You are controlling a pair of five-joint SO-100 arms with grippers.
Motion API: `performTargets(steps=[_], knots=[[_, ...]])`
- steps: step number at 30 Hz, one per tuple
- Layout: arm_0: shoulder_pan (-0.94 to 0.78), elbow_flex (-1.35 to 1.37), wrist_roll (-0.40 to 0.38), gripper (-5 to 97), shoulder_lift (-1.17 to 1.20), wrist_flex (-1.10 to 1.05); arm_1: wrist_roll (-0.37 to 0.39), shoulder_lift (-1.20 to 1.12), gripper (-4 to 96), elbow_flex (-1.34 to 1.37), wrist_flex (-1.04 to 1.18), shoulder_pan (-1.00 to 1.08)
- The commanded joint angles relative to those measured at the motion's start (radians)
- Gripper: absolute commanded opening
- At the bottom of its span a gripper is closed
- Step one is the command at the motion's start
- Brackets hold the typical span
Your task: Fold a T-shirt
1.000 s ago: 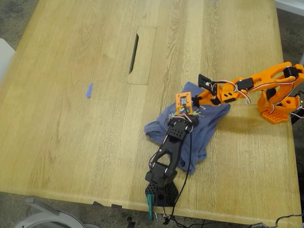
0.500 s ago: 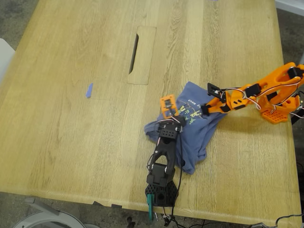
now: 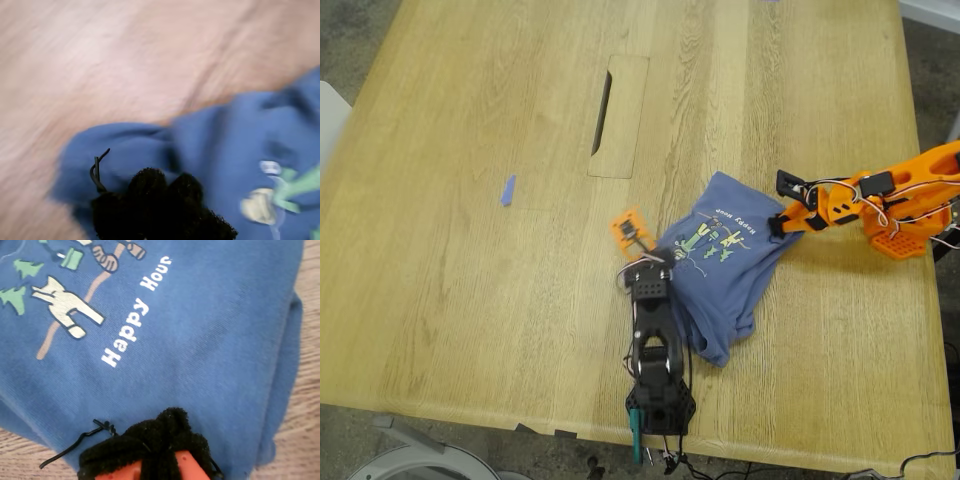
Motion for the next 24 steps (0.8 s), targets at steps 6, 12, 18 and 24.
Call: performTargets(steps=[6, 12, 18, 24], knots=[[-0.164, 0.055, 0.035, 0, 0.288, 0.104, -0.04, 0.034, -0.1, -0.081, 0.14, 0.219], [-0.351, 0.121, 0.067, 0, 0.477, 0.209, -0.118, 0.043, -0.1, -0.156, 0.268, 0.471], [-0.549, 0.207, 0.106, 0, 0.687, 0.278, -0.189, 0.121, -0.1, -0.13, 0.327, 0.77], [-0.718, 0.324, 0.179, 0, 1.0, 0.387, -0.241, 0.215, -0.1, -0.074, 0.295, 1.111]])
